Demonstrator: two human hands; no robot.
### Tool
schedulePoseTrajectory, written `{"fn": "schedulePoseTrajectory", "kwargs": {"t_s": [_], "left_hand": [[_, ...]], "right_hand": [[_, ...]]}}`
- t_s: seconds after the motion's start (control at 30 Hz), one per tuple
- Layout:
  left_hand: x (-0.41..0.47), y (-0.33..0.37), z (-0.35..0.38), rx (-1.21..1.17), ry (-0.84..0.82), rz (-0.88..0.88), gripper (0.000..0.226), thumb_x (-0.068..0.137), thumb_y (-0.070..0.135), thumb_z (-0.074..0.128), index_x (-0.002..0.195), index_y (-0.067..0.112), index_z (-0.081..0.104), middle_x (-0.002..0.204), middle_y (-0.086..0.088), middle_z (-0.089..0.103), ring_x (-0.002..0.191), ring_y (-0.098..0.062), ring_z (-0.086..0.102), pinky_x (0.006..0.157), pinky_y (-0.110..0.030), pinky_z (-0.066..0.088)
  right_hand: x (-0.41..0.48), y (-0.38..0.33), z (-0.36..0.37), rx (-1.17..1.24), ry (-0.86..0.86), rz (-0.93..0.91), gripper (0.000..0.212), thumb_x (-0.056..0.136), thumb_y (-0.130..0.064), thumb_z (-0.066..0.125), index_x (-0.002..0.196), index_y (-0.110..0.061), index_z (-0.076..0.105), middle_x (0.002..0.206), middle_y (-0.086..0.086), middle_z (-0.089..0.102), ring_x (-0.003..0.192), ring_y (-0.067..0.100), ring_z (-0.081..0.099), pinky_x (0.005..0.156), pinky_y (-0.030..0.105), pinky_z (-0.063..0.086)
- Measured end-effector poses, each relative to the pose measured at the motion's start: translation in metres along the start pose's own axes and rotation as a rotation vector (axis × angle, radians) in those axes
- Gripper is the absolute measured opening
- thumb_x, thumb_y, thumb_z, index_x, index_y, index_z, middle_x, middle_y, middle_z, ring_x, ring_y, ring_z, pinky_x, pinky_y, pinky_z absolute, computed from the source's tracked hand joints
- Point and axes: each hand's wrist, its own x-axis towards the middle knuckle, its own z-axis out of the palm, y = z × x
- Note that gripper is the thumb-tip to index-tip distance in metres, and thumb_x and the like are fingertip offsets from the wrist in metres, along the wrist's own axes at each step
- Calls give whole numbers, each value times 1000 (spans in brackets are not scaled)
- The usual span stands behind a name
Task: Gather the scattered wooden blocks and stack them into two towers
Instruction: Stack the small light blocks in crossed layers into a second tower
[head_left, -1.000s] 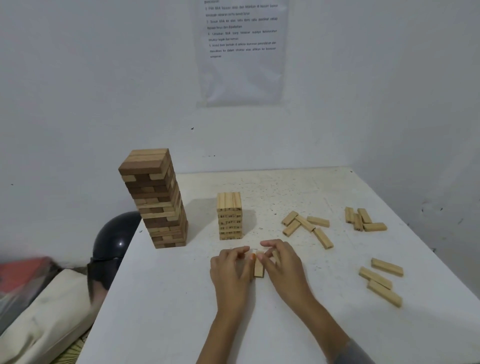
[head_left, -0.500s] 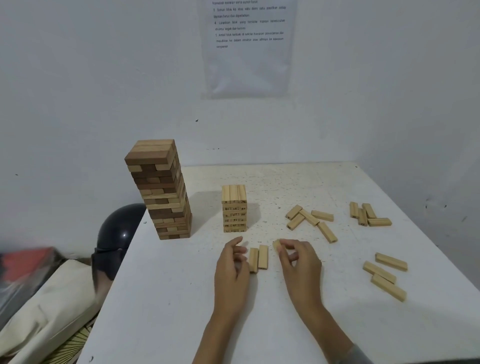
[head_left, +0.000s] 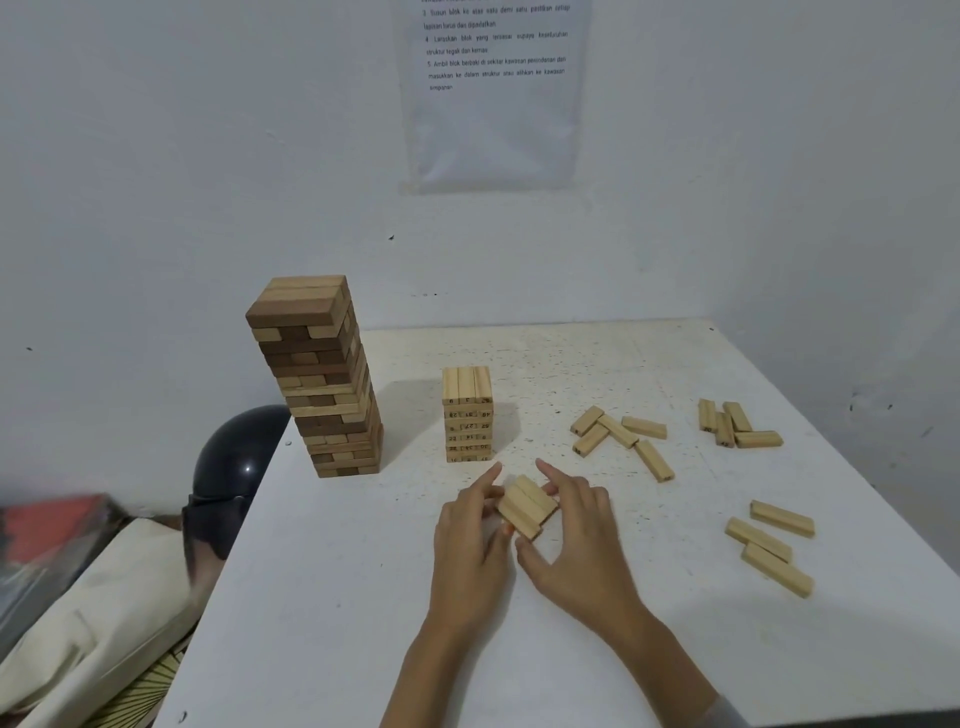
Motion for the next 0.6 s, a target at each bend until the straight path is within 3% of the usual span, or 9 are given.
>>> {"fn": "schedulePoseTrajectory", "kwargs": {"t_s": [0.1,0.2,0.33,0.47,0.6], "left_hand": [[-1,1,0,-10,1,-6,60,84,16,62,134,43,42,109,28,51,113,3,41,100,-31,38],[-2,5,2,31,-12,-36,64,80,22,60,139,37,39,112,27,45,116,6,34,103,-30,36],[-4,7,2,80,-24,-16,74,78,25,58,146,32,31,119,31,35,121,9,29,104,-26,31],[-5,7,1,8,-11,-23,73,82,11,65,142,37,32,118,29,44,117,5,40,103,-23,36],[-5,4,1,-48,6,-36,69,85,10,66,144,31,38,118,23,51,115,1,48,97,-17,40]], "right_hand": [[1,-1,-3,98,23,18,65,78,-30,67,136,-39,38,113,-27,47,107,4,37,95,28,37],[0,-2,-6,159,-19,23,66,83,-11,63,131,-47,37,111,-32,41,109,4,37,98,28,36],[0,3,-1,179,29,7,69,79,-6,62,132,-43,37,121,-24,41,114,1,37,93,19,39],[1,7,3,210,67,23,68,78,-5,66,131,-38,38,114,-24,43,108,1,44,86,16,42],[0,5,3,227,76,16,65,78,-2,67,132,-31,43,113,-12,50,103,2,49,83,7,40]]}}
